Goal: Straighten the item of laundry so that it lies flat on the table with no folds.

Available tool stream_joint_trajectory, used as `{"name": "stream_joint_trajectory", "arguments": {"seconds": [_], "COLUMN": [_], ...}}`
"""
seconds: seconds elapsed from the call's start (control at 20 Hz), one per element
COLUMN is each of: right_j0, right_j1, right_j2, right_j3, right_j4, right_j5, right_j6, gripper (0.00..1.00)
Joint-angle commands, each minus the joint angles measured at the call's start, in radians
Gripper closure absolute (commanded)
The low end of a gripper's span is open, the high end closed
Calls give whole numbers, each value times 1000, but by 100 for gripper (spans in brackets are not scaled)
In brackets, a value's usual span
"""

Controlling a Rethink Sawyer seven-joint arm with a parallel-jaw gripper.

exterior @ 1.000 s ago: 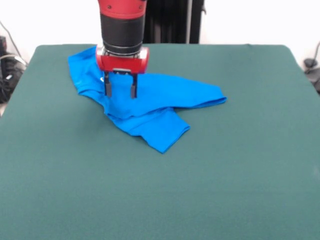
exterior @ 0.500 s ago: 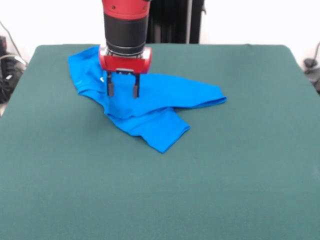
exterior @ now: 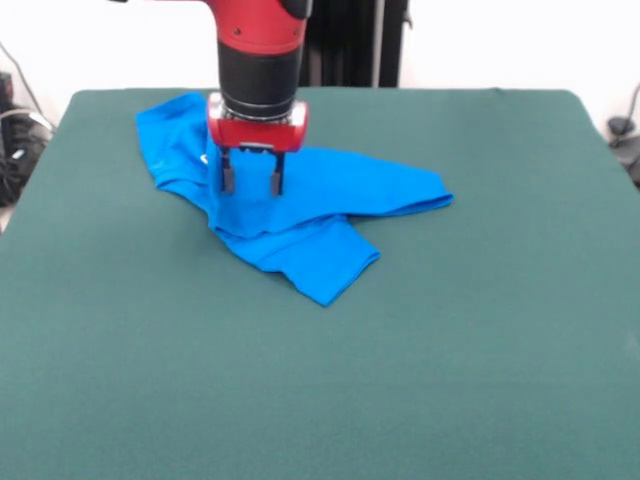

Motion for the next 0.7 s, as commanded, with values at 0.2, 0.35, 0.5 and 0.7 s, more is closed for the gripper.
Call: {"name": "stream_joint_trajectory", "arguments": {"seconds": [0.2,0.35,0.5,0.7], "right_j0": [57,52,45,41], "right_j1": [108,102,101,99], "right_j2": [-11,-11,-15,-13], "right_j3": [-22,-12,-3,-6], "right_j4": [10,16,19,27], "right_j5": [-84,-90,-129,-119], "right_j6": [87,79,92,78], "gripper": [0,0,0,100]}}
